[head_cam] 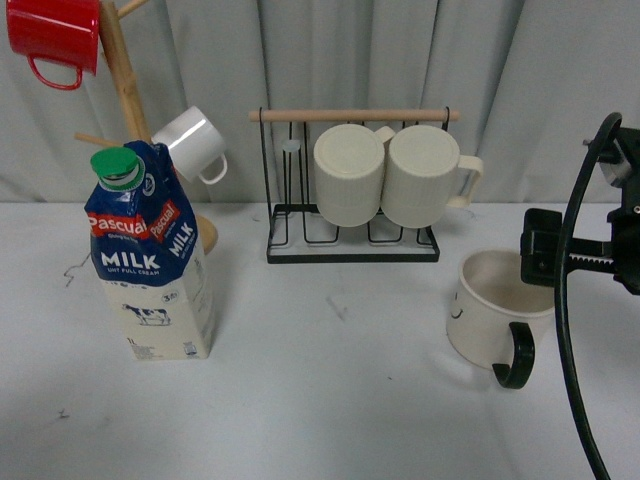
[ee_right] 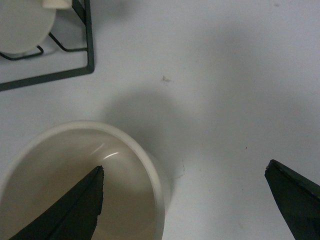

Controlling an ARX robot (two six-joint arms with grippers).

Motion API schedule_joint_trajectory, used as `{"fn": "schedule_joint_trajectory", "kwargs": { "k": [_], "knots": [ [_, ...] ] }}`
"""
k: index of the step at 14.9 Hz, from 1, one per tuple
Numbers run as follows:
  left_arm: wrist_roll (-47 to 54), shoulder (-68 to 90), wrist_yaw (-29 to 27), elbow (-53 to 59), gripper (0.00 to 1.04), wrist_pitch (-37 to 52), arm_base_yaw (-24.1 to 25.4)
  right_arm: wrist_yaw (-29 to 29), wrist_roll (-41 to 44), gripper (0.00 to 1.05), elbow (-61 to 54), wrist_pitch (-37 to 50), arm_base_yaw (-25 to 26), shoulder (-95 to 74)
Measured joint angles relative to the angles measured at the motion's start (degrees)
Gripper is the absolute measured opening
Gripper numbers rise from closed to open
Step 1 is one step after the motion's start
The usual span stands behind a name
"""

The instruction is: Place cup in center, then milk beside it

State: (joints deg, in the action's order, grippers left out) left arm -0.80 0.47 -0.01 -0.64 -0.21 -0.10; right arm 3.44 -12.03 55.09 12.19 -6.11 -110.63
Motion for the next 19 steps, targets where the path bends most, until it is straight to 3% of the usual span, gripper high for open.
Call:
{"fn": "schedule_joint_trajectory", "kwargs": {
  "k": [5,6,7,11,15,19],
  "knots": [
    [0.0,0.0,0.0,0.0,0.98,0.0,0.0,-0.1,-1.5,0.98,1.4,-2.4,-0.6,-3.4],
    [0.0,0.0,0.0,0.0,0.98,0.0,0.0,0.0,-1.6,0.89,1.4,-2.3,-0.6,-3.5],
    [0.0,0.0,0.0,0.0,0.98,0.0,0.0,0.0,-1.6,0.54,1.4,-1.8,-0.6,-3.5],
    [0.0,0.0,0.0,0.0,0.98,0.0,0.0,0.0,-1.7,0.40,1.4,-1.6,-0.6,-3.5],
    [0.0,0.0,0.0,0.0,0.98,0.0,0.0,-0.2,-2.4,0.04,1.3,-2.5,-1.5,-2.2],
    [0.0,0.0,0.0,0.0,0.98,0.0,0.0,-0.2,-5.1,0.03,4.0,-7.7,-6.9,0.1]
  ]
}}
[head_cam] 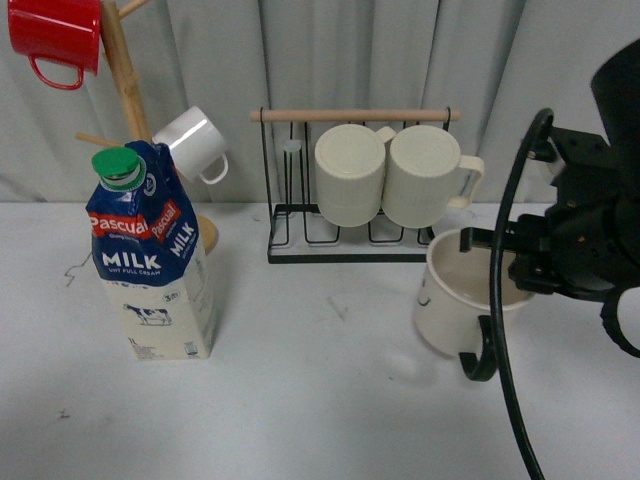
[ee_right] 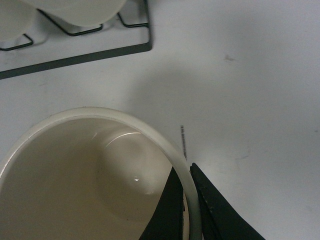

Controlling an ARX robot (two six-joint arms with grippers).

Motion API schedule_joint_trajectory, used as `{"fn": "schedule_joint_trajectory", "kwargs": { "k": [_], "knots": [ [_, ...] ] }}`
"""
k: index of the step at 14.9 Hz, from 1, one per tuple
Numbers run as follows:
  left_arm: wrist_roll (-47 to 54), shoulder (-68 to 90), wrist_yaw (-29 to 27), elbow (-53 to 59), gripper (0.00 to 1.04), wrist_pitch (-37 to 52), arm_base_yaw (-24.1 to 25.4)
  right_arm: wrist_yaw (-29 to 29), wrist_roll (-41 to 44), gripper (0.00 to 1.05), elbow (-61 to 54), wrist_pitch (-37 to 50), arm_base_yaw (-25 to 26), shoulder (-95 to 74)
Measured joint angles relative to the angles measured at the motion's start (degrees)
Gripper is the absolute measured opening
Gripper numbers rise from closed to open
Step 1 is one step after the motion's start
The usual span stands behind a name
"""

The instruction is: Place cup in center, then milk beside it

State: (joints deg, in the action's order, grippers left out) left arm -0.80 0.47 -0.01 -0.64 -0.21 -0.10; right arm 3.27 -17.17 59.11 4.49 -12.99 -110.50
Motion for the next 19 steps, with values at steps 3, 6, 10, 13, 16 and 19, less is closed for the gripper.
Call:
{"fn": "schedule_joint_trajectory", "kwargs": {
  "k": [3,6,10,13,16,19],
  "knots": [
    [0.0,0.0,0.0,0.0,0.98,0.0,0.0,1.4,-3.1,0.03,8.8,-6.1,-5.2,-2.2],
    [0.0,0.0,0.0,0.0,0.98,0.0,0.0,2.5,-4.5,0.03,14.6,-11.2,-7.2,-6.6],
    [0.0,0.0,0.0,0.0,0.98,0.0,0.0,3.1,-4.8,0.03,19.3,-13.3,-7.9,-10.7],
    [0.0,0.0,0.0,0.0,0.98,0.0,0.0,2.3,-4.8,0.03,19.7,-13.2,-7.6,-13.3],
    [0.0,0.0,0.0,0.0,0.98,0.0,0.0,1.3,-4.0,0.03,21.3,-13.6,-7.3,-14.4],
    [0.0,0.0,0.0,0.0,0.98,0.0,0.0,0.7,-3.8,0.03,22.6,-13.9,-7.3,-15.2]
  ]
}}
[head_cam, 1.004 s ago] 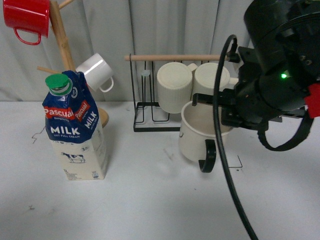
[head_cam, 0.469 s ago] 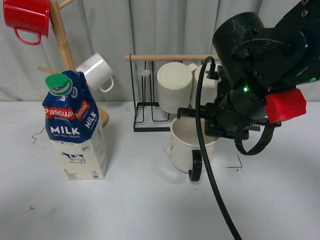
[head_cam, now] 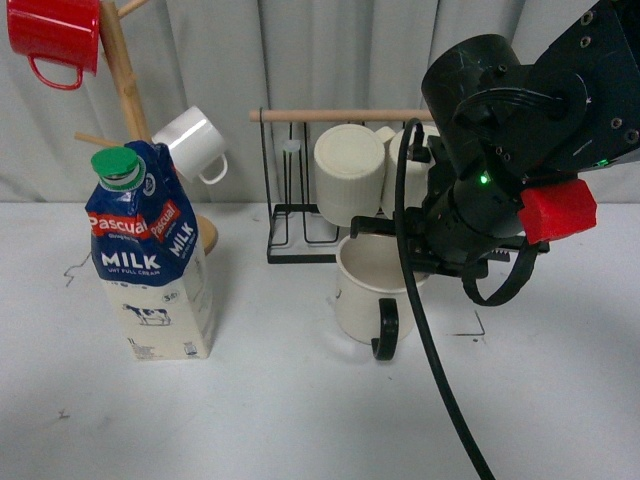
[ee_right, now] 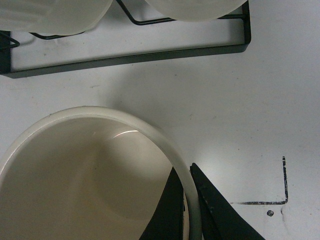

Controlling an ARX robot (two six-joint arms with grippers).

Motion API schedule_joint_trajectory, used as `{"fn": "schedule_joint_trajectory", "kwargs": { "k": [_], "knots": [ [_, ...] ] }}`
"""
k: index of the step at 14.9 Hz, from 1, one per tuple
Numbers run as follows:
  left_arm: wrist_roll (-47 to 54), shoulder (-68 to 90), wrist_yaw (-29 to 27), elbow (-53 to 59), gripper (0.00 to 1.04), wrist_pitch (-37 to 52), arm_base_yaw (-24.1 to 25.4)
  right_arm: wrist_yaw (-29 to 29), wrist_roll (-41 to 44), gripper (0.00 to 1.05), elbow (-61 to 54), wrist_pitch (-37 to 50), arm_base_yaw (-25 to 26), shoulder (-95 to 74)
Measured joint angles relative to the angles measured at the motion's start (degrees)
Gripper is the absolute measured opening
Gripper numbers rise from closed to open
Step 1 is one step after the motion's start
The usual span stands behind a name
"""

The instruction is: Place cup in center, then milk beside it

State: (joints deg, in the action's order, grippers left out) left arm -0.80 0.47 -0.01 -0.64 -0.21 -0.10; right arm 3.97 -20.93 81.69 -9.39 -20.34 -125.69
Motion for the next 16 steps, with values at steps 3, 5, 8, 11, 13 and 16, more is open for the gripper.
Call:
{"fn": "schedule_joint_trajectory", "kwargs": {
  "k": [3,5,8,11,13,16],
  "knots": [
    [0.0,0.0,0.0,0.0,0.98,0.0,0.0,-0.9,0.4,0.03,1.2,-0.6,-0.5,-0.6],
    [0.0,0.0,0.0,0.0,0.98,0.0,0.0,-1.6,1.1,0.12,1.2,-1.0,-1.1,-0.6],
    [0.0,0.0,0.0,0.0,0.98,0.0,0.0,-2.6,1.3,0.44,1.2,-0.8,-1.4,-0.6],
    [0.0,0.0,0.0,0.0,0.98,0.0,0.0,-5.0,1.4,0.77,-0.8,1.9,-1.3,1.7],
    [0.0,0.0,0.0,0.0,0.98,0.0,0.0,-8.2,1.4,0.99,-4.1,4.9,-0.6,7.1],
    [0.0,0.0,0.0,0.0,0.98,0.0,0.0,-15.0,-0.1,0.98,-13.4,14.3,1.5,19.4]
  ]
}}
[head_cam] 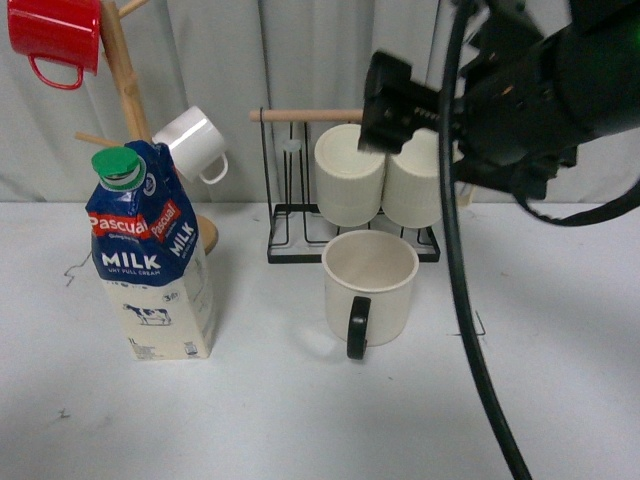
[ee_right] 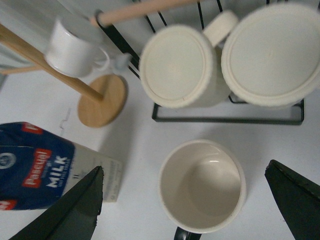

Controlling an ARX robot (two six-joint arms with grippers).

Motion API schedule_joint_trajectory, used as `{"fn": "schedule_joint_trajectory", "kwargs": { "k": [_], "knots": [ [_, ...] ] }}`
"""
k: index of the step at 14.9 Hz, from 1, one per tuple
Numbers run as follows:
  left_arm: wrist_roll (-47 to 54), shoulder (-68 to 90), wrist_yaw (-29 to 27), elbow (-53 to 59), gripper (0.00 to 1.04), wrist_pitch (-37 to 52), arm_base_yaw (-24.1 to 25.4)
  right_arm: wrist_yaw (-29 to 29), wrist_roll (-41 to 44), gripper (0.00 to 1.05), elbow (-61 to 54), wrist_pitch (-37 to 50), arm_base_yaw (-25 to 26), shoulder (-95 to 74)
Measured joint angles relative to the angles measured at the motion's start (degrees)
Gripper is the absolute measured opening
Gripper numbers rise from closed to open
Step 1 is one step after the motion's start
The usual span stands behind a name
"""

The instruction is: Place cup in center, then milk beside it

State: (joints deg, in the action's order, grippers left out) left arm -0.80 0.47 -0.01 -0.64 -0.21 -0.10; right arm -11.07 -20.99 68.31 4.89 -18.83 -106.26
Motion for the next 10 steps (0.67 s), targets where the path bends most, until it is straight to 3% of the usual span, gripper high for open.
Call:
{"fn": "schedule_joint_trajectory", "kwargs": {
  "k": [1,2,3,5,8,10],
  "knots": [
    [0.0,0.0,0.0,0.0,0.98,0.0,0.0,4.1,1.9,0.94,-5.8,12.2,0.0,3.9],
    [0.0,0.0,0.0,0.0,0.98,0.0,0.0,14.8,6.6,0.83,-13.4,25.4,0.6,8.4],
    [0.0,0.0,0.0,0.0,0.98,0.0,0.0,21.9,13.3,0.70,-23.5,35.3,2.5,15.8],
    [0.0,0.0,0.0,0.0,0.98,0.0,0.0,23.4,18.3,0.46,-36.1,43.7,8.2,28.8],
    [0.0,0.0,-0.1,0.0,0.98,0.0,0.0,19.4,20.3,0.08,-48.6,44.5,10.0,35.2],
    [0.0,0.0,0.0,0.0,0.98,0.0,0.0,18.0,20.7,0.02,-53.2,44.9,12.3,41.8]
  ]
}}
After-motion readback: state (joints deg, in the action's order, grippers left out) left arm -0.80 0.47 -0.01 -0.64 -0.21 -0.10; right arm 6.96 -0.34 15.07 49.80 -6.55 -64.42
